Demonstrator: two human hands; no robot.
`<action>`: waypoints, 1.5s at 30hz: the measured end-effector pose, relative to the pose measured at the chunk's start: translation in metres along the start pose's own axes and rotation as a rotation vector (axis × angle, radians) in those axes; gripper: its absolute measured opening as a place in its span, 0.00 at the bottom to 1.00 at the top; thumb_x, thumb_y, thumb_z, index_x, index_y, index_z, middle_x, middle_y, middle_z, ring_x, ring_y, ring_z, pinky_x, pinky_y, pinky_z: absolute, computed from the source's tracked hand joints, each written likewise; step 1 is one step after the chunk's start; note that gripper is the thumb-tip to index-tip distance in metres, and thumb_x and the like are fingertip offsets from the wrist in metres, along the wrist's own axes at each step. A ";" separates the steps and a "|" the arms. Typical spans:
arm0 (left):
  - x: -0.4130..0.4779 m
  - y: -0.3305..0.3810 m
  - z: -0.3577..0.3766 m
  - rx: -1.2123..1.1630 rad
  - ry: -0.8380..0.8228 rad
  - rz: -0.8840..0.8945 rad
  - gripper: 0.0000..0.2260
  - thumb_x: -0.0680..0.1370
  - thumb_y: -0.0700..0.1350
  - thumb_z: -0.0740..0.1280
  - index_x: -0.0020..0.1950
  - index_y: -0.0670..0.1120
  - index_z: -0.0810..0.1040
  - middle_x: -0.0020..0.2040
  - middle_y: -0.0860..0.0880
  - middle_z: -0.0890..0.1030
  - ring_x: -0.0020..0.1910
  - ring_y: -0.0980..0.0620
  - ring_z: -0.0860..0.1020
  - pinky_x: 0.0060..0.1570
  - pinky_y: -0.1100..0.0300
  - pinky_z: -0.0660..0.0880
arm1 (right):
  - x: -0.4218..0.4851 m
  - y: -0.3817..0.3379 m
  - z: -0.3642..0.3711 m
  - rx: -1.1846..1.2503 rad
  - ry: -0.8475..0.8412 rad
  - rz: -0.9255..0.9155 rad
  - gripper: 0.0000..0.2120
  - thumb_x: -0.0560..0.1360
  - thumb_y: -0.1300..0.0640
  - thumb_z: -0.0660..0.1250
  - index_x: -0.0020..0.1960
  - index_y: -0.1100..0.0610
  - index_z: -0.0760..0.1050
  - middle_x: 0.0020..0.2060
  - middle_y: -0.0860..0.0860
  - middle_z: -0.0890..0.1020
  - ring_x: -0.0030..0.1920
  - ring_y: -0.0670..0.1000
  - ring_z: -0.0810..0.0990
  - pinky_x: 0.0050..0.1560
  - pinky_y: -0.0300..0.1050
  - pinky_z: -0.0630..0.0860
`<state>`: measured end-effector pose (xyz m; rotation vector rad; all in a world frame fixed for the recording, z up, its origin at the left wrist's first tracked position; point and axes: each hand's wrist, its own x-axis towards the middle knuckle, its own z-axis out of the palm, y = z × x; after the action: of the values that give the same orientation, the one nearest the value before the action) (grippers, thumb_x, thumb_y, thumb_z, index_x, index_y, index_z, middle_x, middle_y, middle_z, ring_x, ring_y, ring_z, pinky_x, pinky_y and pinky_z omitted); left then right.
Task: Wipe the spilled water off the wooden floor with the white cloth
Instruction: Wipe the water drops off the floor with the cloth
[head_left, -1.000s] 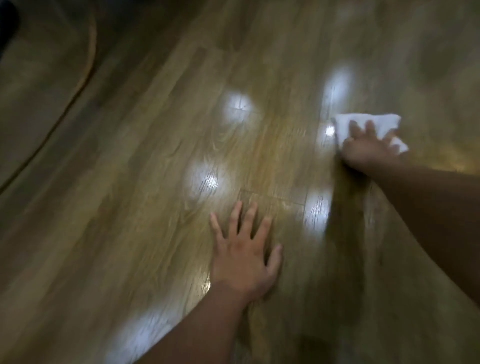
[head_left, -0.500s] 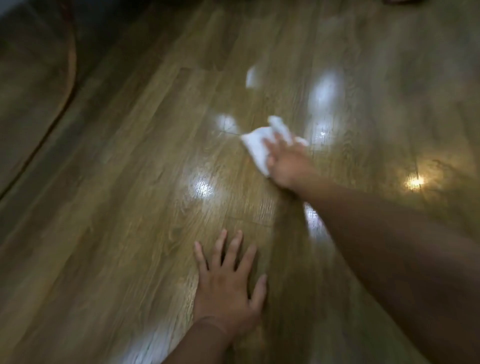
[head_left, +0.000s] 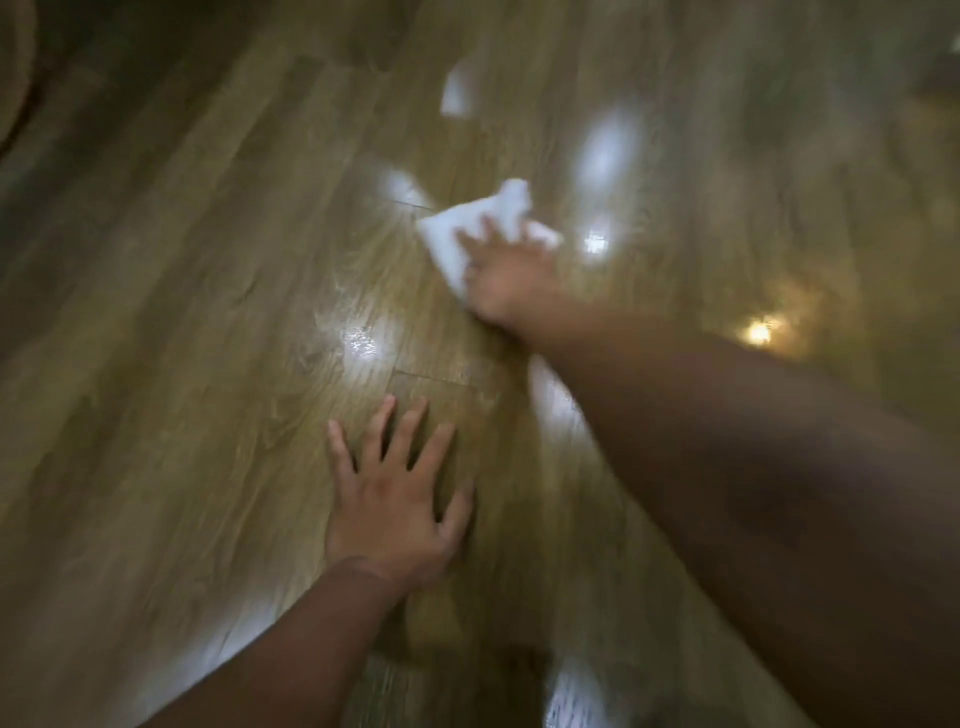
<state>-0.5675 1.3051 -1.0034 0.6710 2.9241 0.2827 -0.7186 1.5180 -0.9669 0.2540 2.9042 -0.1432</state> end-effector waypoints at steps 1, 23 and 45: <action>0.000 0.000 0.000 -0.003 0.006 -0.004 0.26 0.76 0.62 0.57 0.69 0.52 0.74 0.72 0.45 0.71 0.75 0.40 0.62 0.71 0.28 0.48 | -0.010 -0.050 -0.002 -0.001 -0.026 -0.209 0.26 0.81 0.52 0.53 0.78 0.44 0.55 0.79 0.53 0.50 0.78 0.62 0.48 0.75 0.61 0.48; 0.001 0.001 0.002 -0.017 0.060 -0.013 0.29 0.76 0.66 0.52 0.72 0.54 0.69 0.77 0.49 0.64 0.78 0.45 0.55 0.74 0.33 0.41 | -0.146 0.193 0.027 -0.051 0.115 -0.569 0.23 0.78 0.53 0.58 0.72 0.50 0.70 0.74 0.53 0.68 0.70 0.60 0.70 0.67 0.56 0.68; -0.020 0.187 0.028 -0.033 0.045 0.237 0.22 0.79 0.58 0.55 0.69 0.51 0.71 0.68 0.47 0.74 0.71 0.43 0.68 0.71 0.28 0.51 | -0.153 0.246 0.026 0.391 0.219 0.175 0.21 0.79 0.60 0.61 0.72 0.55 0.70 0.75 0.57 0.64 0.73 0.60 0.66 0.70 0.42 0.57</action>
<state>-0.4667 1.4662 -0.9898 1.0210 2.8739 0.3733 -0.5216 1.7318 -0.9761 0.6218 3.0247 -0.6962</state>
